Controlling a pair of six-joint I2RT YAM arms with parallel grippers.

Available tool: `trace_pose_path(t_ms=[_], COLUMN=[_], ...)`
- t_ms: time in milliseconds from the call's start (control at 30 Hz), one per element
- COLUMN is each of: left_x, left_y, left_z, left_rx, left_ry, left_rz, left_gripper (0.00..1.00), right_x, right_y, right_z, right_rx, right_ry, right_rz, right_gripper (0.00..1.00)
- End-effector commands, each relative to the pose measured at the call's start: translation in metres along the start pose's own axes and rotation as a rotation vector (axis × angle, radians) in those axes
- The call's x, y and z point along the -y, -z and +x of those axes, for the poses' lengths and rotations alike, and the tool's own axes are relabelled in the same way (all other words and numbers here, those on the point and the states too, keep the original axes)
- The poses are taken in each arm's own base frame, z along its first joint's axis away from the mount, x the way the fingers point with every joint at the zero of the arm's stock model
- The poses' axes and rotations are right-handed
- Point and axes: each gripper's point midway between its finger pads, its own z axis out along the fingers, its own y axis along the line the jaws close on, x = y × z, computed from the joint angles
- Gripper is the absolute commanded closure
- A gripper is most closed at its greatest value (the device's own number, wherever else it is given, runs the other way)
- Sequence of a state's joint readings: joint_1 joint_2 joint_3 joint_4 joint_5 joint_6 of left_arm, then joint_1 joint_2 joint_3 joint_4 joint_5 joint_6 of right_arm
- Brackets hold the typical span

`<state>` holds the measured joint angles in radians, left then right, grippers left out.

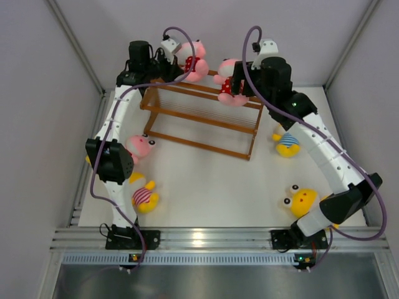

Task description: Place and organize the stuffed toys onto the shelf

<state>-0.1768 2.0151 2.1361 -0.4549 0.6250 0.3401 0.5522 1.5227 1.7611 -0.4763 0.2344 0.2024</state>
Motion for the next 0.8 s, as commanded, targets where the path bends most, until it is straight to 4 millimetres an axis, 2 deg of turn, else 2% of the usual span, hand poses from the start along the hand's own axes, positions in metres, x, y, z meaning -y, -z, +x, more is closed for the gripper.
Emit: trace_pose_path(t_ms=[0,233,367,500,533,733,767], left_x=[0.004,-0.004,-0.007,-0.014,-0.017,-0.019,-0.019], left_y=[0.025,0.028,0.029,0.035,0.037,0.044,0.045], left_z=[-0.032,-0.041,-0.044,-0.046,-0.046,-0.051,-0.053], left_rx=[0.066,0.089,0.093,0.084,0.082,0.084,0.089], left_ry=[-0.057,-0.058,-0.049,-0.05,-0.048,-0.055,-0.055], left_rz=[0.008,-0.02,-0.039,-0.091,-0.107,-0.141,-0.142], left_gripper=[1.0,1.0,1.0,0.9,0.82,0.61,0.55], right_x=[-0.007,0.009,0.005,0.01,0.011,0.016,0.017], right_y=[-0.007,-0.021,-0.029,-0.028,-0.027,-0.023,-0.023], right_z=[-0.015,-0.002,0.003,0.003,0.0,-0.001,0.0], right_rx=[0.043,0.028,0.008,0.027,0.041,0.058,0.058], right_ry=[-0.062,-0.079,-0.09,-0.119,-0.128,-0.141,-0.14], right_rz=[-0.037,0.058,0.047,0.072,0.079,0.098,0.105], right_gripper=[0.26,0.3,0.44,0.61,0.63,0.86,0.89])
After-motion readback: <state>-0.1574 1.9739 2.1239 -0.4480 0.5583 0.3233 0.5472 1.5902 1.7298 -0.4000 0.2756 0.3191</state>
